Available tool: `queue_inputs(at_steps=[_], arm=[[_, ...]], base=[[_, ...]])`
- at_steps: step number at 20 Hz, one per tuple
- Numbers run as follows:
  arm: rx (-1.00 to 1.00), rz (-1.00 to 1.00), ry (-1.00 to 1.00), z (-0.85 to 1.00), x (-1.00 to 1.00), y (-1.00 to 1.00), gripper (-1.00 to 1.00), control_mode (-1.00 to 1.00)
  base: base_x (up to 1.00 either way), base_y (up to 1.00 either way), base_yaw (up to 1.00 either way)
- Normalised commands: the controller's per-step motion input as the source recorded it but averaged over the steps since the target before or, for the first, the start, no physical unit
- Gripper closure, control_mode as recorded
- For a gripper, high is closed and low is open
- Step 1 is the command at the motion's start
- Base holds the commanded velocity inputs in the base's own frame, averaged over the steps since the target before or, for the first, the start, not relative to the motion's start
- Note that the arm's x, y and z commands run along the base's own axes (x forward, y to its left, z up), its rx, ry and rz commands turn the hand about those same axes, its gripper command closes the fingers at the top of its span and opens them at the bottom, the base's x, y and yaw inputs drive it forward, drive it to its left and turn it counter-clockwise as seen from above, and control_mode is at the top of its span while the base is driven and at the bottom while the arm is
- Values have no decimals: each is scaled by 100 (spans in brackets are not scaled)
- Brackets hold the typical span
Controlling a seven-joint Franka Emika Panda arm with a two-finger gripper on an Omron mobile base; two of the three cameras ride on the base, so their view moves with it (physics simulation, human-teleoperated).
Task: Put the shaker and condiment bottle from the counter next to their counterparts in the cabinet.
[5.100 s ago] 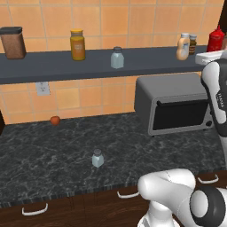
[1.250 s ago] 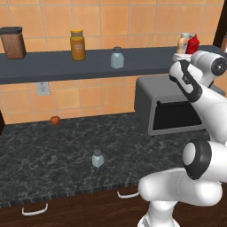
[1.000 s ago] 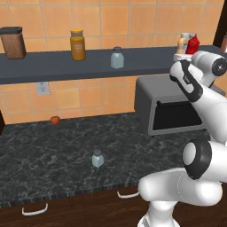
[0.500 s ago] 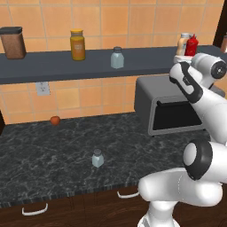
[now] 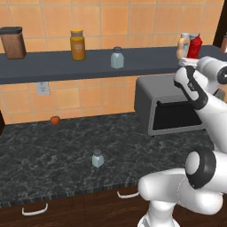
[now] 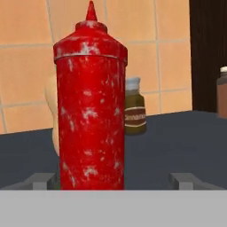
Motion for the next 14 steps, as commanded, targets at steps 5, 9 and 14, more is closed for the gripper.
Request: queue_inputs(at_steps=[5, 9, 14], arm=[[2, 0, -2, 2, -77, -9, -100, -100], [3, 2, -7, 0, -67, 0, -100, -100], [7, 10, -1, 4, -100, 0, -100, -100]], base=[[0, 0, 0], [0, 0, 0], [0, 0, 0]])
